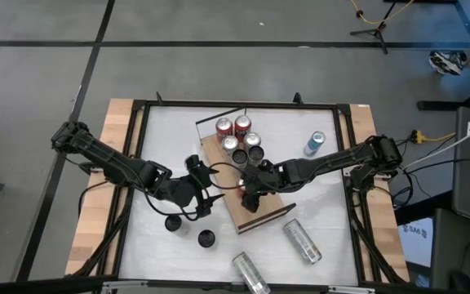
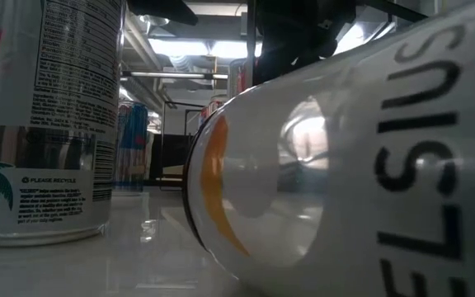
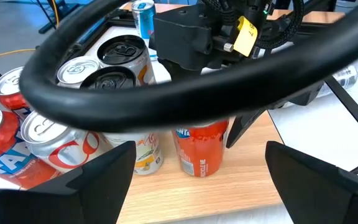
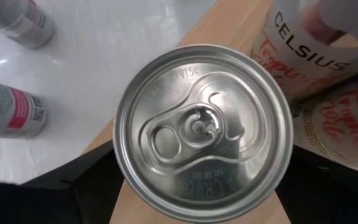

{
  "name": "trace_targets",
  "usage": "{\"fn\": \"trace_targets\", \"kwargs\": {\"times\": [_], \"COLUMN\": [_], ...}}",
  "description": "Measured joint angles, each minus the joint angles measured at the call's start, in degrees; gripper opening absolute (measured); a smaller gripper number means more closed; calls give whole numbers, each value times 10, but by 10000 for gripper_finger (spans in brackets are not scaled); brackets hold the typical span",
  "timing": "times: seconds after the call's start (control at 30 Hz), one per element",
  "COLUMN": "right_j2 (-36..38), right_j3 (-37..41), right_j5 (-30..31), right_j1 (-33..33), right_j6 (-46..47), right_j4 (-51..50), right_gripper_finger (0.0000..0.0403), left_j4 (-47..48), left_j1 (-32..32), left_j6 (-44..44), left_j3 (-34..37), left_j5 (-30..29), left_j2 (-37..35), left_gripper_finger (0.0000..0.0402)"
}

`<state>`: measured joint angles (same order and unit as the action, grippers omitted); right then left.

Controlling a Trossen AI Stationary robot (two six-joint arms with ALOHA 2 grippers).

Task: Place canned beverage on shelf
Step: Align the orange soda can with the other orange soda can

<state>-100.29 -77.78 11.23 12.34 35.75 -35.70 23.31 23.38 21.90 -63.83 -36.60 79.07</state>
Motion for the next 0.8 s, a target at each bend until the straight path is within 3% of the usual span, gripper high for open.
{"fn": "trace_targets", "kwargs": {"times": [0.47, 0.67, 0.8], "right_j2": [0, 0, 0], "right_j3": [0, 0, 0], "right_j5": [-4, -64, -57], "right_j1": [0, -4, -4], "right_j6": [1, -1, 0], "right_j4": [0, 1, 1], "right_gripper_finger": [357, 357, 356], "left_j4": [0, 0, 0], "left_j1": [0, 0, 0], "left_j6": [0, 1, 1], "left_j3": [0, 0, 0], "left_j5": [0, 0, 0], "left_j2": [0, 0, 0], "left_gripper_finger": [352, 352, 352]}}
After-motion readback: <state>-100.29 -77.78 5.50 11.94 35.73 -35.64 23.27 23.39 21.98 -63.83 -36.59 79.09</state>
